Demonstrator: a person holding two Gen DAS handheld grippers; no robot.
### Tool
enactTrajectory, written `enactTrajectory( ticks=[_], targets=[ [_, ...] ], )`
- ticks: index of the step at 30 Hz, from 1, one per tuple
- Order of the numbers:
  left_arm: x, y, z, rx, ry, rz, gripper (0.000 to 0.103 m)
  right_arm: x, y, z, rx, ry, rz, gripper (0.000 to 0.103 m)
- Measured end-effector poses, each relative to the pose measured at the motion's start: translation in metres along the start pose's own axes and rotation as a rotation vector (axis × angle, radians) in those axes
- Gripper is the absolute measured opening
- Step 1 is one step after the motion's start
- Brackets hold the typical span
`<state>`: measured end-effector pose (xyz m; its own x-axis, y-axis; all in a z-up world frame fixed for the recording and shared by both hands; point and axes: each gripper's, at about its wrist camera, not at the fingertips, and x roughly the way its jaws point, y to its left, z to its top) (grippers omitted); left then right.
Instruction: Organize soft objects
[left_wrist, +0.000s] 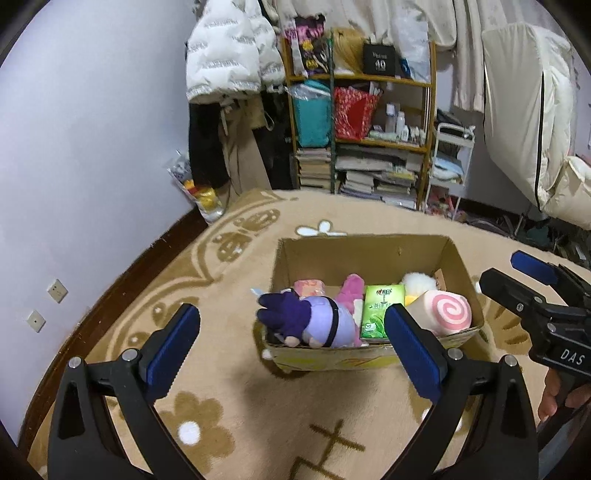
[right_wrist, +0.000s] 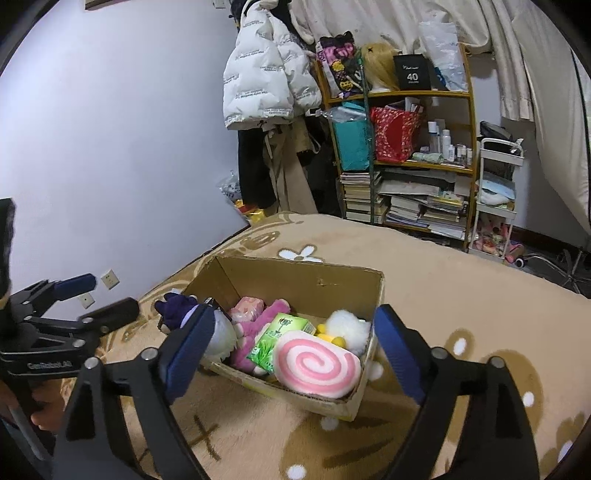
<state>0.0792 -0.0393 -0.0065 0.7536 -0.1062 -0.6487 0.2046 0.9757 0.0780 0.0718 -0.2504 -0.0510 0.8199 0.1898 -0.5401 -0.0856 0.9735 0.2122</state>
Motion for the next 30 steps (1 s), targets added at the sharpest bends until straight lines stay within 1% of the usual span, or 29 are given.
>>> enactTrajectory(
  ticks=[1,3,6,14,19,22,25,28,30],
  targets=[
    [-0.007,0.002,0.0,-0.003,-0.013,0.0,0.1,-0.007,0.0,0.0,0.006,-0.014,-0.01,0.103],
    [-0.02,0.005,-0.001,-0.009,-0.042,0.006,0.102,-0.018,0.002,0.0,0.009,-0.04,-0.018,0.103],
    [-0.039,0.008,-0.002,-0.013,-0.089,0.03,0.102,-0.032,0.003,0.002,0.013,-0.048,-0.025,0.103],
    [-0.075,0.016,-0.006,-0.04,-0.144,0.026,0.102,-0.075,0.007,0.0,0.015,-0.108,-0.048,0.103],
    [-0.094,0.023,-0.013,-0.022,-0.18,0.047,0.102,-0.098,0.01,-0.005,0.02,-0.149,-0.068,0.103],
    [-0.106,0.029,-0.018,-0.045,-0.195,0.046,0.102,-0.111,0.012,-0.008,0.014,-0.184,-0.076,0.103],
    [-0.115,0.033,-0.022,-0.047,-0.207,0.05,0.102,-0.122,0.016,-0.011,-0.003,-0.194,-0.091,0.103],
    [-0.123,0.033,-0.029,-0.029,-0.228,0.079,0.102,-0.128,0.018,-0.015,0.005,-0.198,-0.094,0.103],
    [-0.127,0.032,-0.034,-0.018,-0.232,0.085,0.102,-0.131,0.019,-0.02,0.003,-0.194,-0.095,0.103]
  ],
)
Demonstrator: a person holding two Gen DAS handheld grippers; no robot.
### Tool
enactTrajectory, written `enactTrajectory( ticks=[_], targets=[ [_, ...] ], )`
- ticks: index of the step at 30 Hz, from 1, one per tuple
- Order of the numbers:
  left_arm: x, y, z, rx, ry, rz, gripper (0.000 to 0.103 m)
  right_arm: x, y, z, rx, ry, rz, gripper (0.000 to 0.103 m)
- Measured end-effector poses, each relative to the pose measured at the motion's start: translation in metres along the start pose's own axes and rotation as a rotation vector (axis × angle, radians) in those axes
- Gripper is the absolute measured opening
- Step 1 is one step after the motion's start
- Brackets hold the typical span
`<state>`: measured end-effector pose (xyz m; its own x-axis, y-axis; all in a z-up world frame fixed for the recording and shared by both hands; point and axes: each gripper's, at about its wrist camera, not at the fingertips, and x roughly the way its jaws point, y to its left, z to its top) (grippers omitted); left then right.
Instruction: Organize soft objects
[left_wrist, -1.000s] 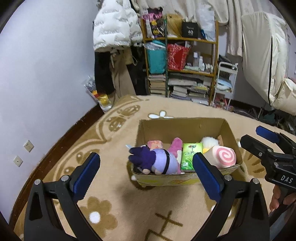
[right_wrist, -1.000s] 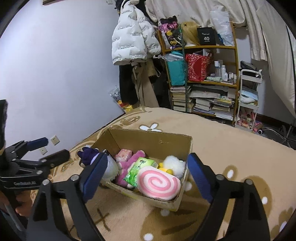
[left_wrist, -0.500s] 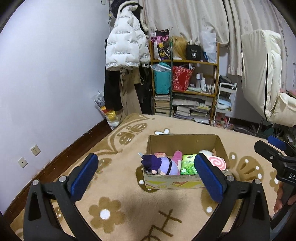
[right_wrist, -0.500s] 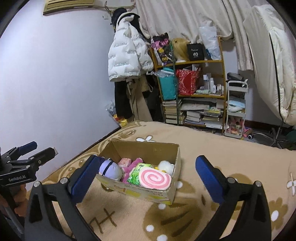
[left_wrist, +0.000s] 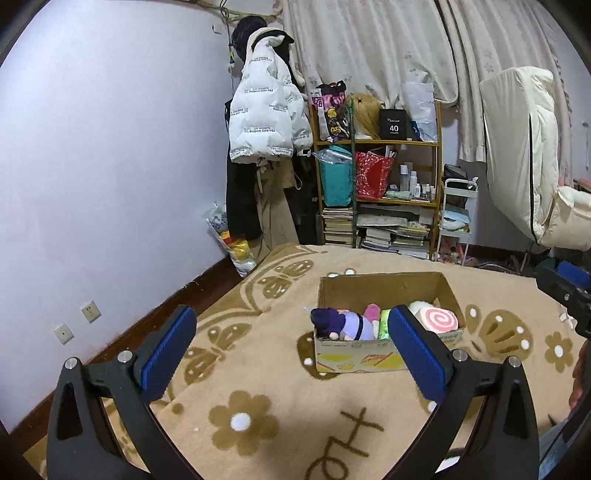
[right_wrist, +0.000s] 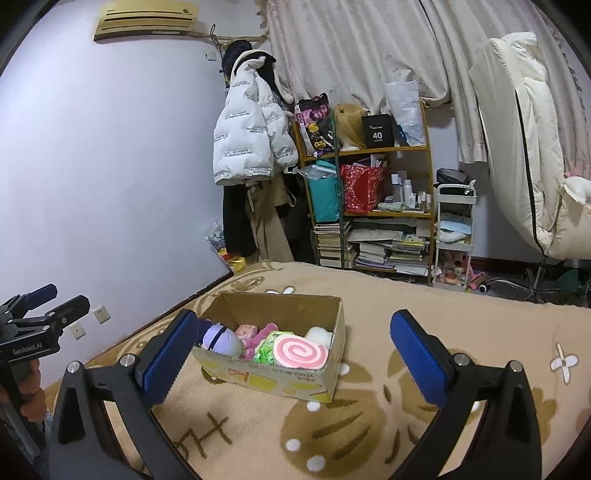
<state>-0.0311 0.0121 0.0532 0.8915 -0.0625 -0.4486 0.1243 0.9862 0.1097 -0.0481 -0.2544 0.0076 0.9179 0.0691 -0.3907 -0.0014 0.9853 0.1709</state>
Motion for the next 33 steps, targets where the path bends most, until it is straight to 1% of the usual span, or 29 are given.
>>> enactTrajectory(
  ticks=[4,7,12,17,21,25,33],
  targets=[
    [-0.005,0.002,-0.005,-0.007,-0.022,-0.013,0.102,-0.001,0.001,-0.004,-0.007,0.003,-0.002,0.103],
    [-0.004,0.002,-0.006,-0.002,-0.021,-0.023,0.102,-0.002,0.001,-0.011,-0.012,0.008,-0.005,0.103],
    [0.001,-0.002,-0.012,0.023,-0.019,-0.008,0.102,-0.005,0.0,-0.016,-0.013,-0.012,-0.001,0.103],
    [0.012,-0.007,-0.015,0.037,0.028,-0.036,0.102,-0.002,0.005,-0.023,-0.039,-0.007,-0.009,0.103],
    [0.02,-0.011,-0.02,0.059,0.057,-0.033,0.102,0.008,0.006,-0.029,-0.045,0.025,-0.012,0.103],
    [0.024,-0.014,-0.023,0.055,0.067,-0.035,0.102,0.017,0.008,-0.036,-0.053,0.057,-0.011,0.103],
    [0.037,-0.015,-0.03,0.056,0.109,-0.015,0.102,0.022,0.005,-0.04,-0.037,0.067,-0.027,0.103]
  ],
)
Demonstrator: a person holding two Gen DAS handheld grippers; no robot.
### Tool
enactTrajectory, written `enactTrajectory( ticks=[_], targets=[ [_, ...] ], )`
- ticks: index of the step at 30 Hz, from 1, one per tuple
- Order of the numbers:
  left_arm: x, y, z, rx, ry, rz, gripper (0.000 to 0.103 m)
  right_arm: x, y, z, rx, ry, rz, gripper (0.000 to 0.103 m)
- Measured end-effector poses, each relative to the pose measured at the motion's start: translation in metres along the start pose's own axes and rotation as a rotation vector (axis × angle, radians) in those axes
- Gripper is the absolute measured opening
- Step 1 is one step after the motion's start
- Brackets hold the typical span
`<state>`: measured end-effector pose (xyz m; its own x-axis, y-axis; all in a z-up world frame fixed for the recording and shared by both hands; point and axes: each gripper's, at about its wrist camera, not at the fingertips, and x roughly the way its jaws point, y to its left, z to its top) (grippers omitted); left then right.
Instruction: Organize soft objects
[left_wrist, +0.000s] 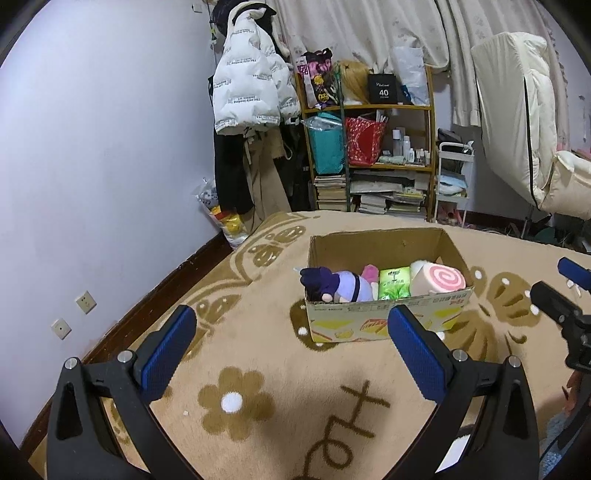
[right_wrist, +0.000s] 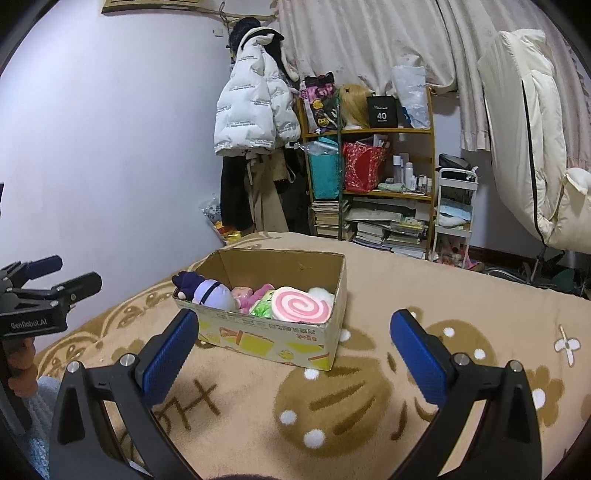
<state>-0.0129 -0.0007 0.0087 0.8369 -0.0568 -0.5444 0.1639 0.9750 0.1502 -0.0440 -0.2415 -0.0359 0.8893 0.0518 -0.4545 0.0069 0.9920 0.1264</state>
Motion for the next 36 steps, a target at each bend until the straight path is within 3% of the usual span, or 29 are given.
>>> enactTrajectory(
  ticks=[36],
  targets=[
    [-0.0006,-0.0003,-0.0012,0.016,-0.011,0.008,0.102,0.0004,-0.0095,-0.0039,0.012,0.007,-0.006,0.103]
  ],
)
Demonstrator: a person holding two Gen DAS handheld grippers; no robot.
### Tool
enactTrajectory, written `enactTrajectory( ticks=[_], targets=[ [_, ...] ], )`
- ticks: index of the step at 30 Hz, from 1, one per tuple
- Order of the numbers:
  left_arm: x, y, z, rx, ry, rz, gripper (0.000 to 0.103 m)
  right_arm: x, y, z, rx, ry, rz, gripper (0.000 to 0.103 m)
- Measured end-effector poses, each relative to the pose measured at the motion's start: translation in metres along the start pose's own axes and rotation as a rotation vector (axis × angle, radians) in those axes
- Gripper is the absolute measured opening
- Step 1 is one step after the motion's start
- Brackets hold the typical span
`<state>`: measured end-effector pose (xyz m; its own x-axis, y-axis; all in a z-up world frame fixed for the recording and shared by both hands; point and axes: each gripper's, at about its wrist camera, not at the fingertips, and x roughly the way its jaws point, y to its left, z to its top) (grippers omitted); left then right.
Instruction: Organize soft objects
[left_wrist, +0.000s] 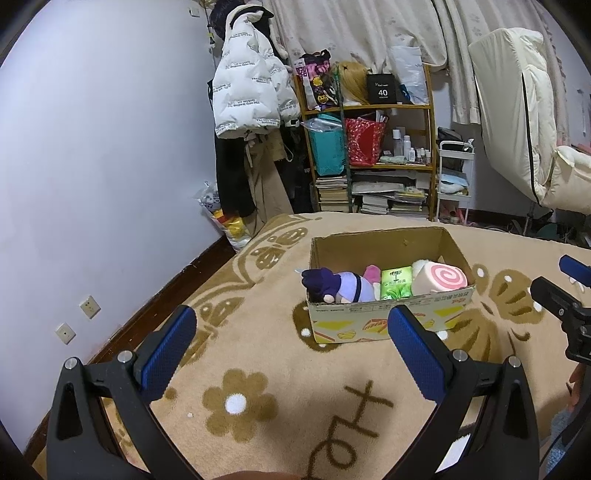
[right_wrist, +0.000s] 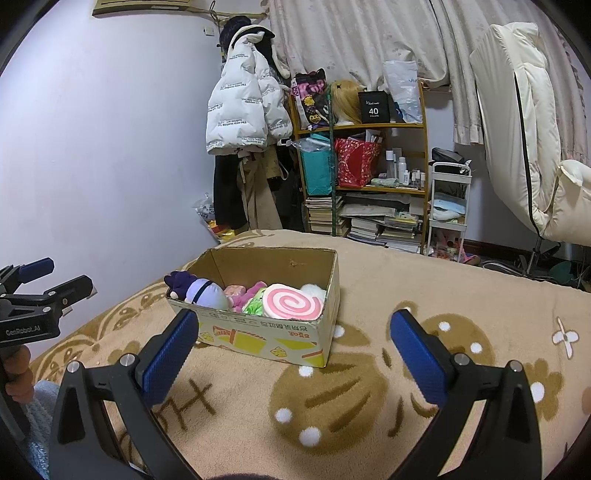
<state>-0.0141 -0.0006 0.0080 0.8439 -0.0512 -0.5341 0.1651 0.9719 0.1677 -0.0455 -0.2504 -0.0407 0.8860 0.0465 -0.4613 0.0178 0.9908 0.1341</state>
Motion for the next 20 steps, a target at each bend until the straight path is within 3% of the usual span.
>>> enactTrajectory(
  ticks=[20],
  targets=[
    [0.0007,0.0017,0.0008,-0.001,0.008,0.004,0.102,-0.0015,-0.0042,0.0015,-0.001,-0.001,0.003,0.103]
  ],
)
